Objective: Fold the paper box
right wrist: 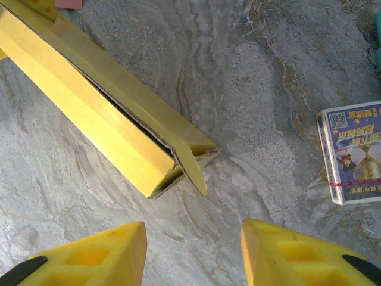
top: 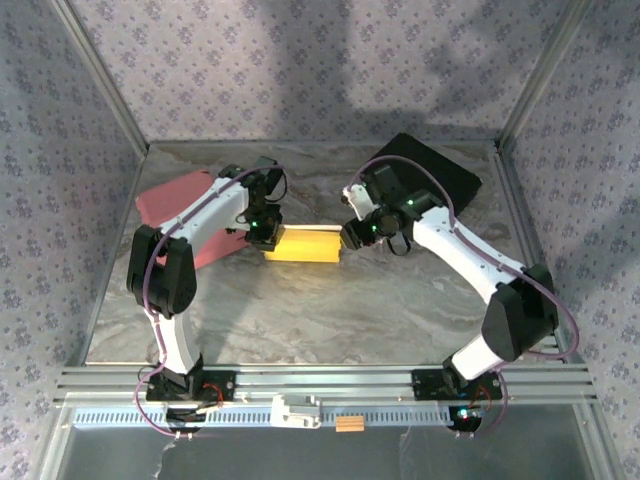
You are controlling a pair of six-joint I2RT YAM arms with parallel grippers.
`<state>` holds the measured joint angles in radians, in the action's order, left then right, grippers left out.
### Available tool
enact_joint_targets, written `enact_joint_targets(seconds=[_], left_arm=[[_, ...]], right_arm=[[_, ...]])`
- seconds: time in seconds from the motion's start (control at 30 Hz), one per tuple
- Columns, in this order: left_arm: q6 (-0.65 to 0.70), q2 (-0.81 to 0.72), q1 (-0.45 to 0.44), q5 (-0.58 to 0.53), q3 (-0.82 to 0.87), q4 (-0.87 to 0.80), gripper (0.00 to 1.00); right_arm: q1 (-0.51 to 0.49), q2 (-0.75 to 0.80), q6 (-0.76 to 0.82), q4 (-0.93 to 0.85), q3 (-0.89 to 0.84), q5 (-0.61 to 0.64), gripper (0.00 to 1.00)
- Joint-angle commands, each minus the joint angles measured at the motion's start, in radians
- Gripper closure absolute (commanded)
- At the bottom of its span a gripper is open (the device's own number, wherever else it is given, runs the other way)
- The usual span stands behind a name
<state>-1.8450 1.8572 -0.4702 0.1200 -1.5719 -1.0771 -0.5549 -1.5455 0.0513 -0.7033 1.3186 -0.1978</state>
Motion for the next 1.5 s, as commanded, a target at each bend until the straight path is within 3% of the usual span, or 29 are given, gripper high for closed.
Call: enact_joint_targets(seconds=[0.0,0.17,0.83,0.97,1.17,1.47], left_arm=[[-0.698,-0.003,0.005,-0.072,-0.034,-0.21,0.62],[-0.689,-0.001,0.005,-0.072,-0.039,-0.205,0.6],[-0.669,-0.001,0.005,-0.068,-0.039,-0.192,0.58],[-0.671,-0.005,0.005,-0.072,-0.036,-0.188,0.58],[-0.671,-0.004,0.005,-0.072,-0.034,-0.181,0.58],[-0.672,-0.001,0.005,-0.072,-0.032,-0.175,0.58]], right_arm=[[-0.005,-0.029,0.043,-0.026,0.056,0.028,0.53],[-0.009,-0.084,0.051,-0.03,0.112,0.017,0.53],[-0.007,-0.155,0.048,-0.082,0.177,0.009,0.8],[-0.01,-0.156,0.042,-0.084,0.181,0.015,0.81],[-0.013,-0.159,0.044,-0.079,0.182,0.014,0.74],[-0.018,-0.174,0.035,-0.084,0.196,0.021,0.89]])
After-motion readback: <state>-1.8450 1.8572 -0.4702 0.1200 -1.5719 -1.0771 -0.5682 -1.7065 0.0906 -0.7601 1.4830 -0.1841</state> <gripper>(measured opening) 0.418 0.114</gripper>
